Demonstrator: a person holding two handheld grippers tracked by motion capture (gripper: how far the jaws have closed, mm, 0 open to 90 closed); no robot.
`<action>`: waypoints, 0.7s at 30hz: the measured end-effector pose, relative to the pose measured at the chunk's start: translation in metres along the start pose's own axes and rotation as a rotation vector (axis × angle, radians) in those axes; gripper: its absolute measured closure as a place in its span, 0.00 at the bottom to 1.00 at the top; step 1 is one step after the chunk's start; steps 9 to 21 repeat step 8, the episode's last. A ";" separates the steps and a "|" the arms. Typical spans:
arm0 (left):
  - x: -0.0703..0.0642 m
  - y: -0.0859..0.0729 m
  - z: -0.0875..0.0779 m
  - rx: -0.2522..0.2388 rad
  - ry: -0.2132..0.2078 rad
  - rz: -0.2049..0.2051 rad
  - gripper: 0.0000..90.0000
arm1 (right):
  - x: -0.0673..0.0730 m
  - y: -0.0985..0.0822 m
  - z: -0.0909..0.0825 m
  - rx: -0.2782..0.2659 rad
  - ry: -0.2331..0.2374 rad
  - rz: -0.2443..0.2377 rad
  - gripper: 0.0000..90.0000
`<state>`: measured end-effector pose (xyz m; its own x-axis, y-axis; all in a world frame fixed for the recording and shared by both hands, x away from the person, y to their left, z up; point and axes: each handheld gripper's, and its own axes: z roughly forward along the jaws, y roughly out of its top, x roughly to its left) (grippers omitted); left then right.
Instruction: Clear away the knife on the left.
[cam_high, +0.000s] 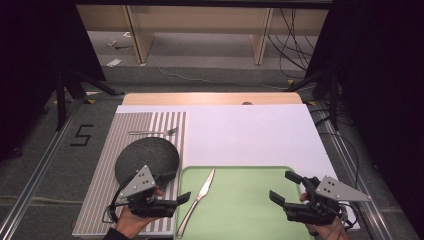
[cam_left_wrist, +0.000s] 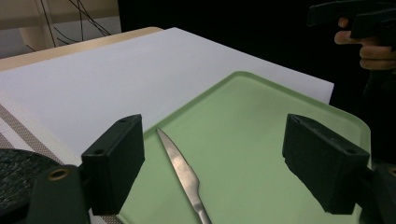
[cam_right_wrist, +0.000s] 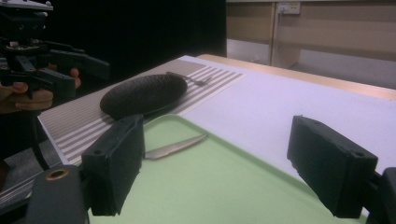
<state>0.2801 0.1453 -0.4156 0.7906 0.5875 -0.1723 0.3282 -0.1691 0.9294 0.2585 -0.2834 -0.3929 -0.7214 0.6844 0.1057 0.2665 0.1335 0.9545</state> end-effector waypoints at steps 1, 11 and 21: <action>0.000 0.000 0.000 0.001 0.000 0.001 0.23 | 0.000 0.000 0.000 0.000 0.000 0.000 0.22; 0.000 0.000 0.001 0.004 0.001 0.004 0.23 | 0.000 0.000 0.000 0.000 0.001 0.000 0.22; 0.000 0.000 0.001 0.004 0.001 0.004 0.23 | 0.000 0.000 0.000 0.000 0.001 0.000 0.22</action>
